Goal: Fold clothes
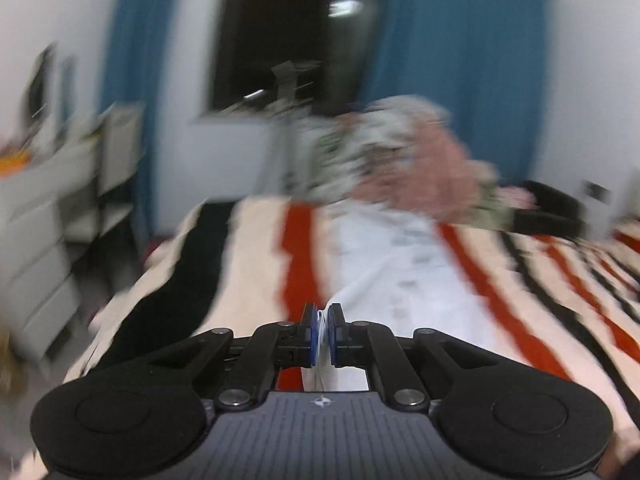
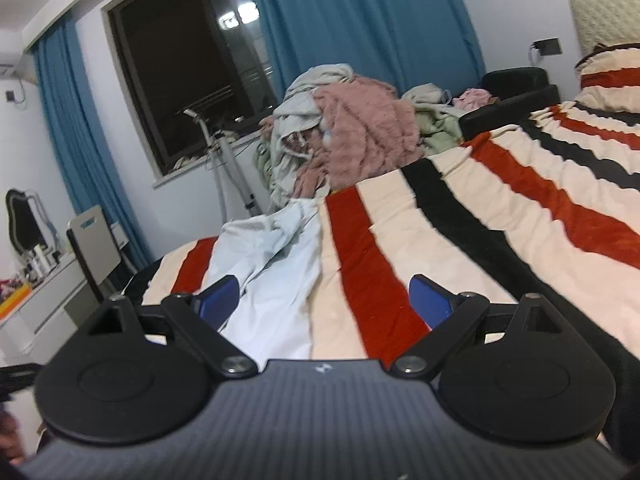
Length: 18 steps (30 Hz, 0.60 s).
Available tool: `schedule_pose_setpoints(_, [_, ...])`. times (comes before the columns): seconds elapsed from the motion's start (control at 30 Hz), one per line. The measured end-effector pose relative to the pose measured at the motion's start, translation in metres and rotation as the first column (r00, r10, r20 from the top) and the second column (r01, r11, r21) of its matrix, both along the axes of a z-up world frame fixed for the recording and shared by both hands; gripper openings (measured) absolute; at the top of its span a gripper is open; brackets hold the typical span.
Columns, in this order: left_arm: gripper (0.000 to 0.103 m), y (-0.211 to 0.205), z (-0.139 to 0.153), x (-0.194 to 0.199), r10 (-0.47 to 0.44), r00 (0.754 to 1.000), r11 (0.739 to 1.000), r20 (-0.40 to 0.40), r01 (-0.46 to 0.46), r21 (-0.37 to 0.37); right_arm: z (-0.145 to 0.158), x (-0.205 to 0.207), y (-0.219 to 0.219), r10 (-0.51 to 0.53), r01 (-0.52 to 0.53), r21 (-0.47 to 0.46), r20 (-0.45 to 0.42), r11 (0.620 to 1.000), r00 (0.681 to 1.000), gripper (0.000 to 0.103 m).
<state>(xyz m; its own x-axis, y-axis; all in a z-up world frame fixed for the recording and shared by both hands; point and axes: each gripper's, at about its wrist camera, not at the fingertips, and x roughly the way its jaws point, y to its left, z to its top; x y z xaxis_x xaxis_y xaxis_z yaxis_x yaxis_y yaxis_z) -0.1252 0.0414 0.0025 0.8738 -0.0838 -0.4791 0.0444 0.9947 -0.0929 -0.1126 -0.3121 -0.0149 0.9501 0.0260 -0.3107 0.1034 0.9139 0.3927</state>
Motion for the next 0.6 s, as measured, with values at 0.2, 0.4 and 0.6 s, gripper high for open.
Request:
schedule_pose_setpoints(0.2, [0.006, -0.07, -0.02, -0.022, -0.252, 0.961, 0.966, -0.114, 0.256, 0.026, -0.004, 0.001, -0.006, 0.04, -0.039, 0.04, -0.008, 0.998, 0.999, 0.093])
schedule_pose_setpoints(0.4, [0.007, -0.118, -0.053, -0.024, -0.411, 0.867, 0.907, -0.283, 0.42, -0.031, -0.013, 0.007, 0.0, 0.123, -0.118, 0.094, -0.056, 0.989, 0.991, 0.093])
schedule_pose_setpoints(0.6, [0.017, -0.08, -0.052, -0.005, -0.473, 0.824, 0.875, -0.313, 0.397, -0.277, -0.04, 0.02, -0.006, 0.257, -0.204, 0.326, -0.127, 0.923, 0.958, 0.093])
